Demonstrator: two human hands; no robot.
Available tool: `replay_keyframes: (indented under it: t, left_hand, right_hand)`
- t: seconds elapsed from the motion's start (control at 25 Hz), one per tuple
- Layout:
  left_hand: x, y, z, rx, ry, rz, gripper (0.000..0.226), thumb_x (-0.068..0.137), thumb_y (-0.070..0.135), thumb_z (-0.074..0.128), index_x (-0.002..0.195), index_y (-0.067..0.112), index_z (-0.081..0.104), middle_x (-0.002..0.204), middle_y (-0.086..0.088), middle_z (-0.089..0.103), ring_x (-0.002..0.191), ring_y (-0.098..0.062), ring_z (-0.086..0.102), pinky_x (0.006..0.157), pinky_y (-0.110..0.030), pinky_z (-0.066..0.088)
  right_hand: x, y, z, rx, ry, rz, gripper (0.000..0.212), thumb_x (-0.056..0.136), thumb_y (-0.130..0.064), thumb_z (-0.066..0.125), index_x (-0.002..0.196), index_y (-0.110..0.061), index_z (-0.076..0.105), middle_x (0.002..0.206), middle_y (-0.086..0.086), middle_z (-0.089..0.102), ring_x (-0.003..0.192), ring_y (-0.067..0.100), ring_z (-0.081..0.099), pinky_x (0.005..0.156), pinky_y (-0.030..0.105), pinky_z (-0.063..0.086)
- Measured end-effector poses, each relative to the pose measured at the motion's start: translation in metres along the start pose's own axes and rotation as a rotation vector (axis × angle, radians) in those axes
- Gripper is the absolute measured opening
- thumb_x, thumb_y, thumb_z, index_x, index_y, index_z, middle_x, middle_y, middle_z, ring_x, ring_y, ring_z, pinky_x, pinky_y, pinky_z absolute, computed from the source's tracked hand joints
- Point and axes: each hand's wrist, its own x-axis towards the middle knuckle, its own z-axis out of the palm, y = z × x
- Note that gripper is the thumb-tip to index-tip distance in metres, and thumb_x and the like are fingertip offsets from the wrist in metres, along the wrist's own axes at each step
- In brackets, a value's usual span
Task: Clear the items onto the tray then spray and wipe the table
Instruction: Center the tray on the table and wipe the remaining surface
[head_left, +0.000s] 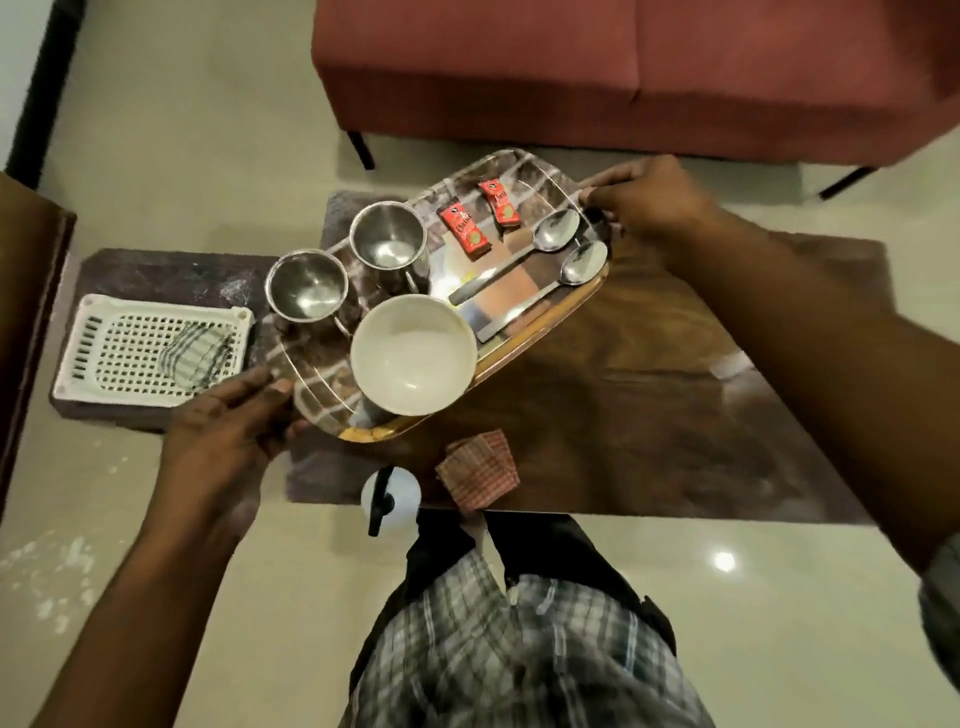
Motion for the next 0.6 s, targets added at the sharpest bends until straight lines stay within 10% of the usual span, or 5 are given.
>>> replay_keyframes:
  t: [0.6]
  left_hand:
    - [-0.03, 0.024, 0.251, 0.215, -0.222, 0.067, 0.022, 0.102, -0.002, 0.063, 0.099, 0.013, 0.078, 0.08, 0.002, 0.084, 0.073, -0.01, 0.08, 0.066, -0.025, 0.066]
  right_hand:
    - [-0.072, 0.157, -0.264, 0.407, 0.2, 0.199, 0.01, 0.101, -0.004, 0.068, 0.099, -0.011, 0.075, 0.093, 0.007, 0.078, 0.078, 0.012, 0.075, 0.066, 0.023, 0.061]
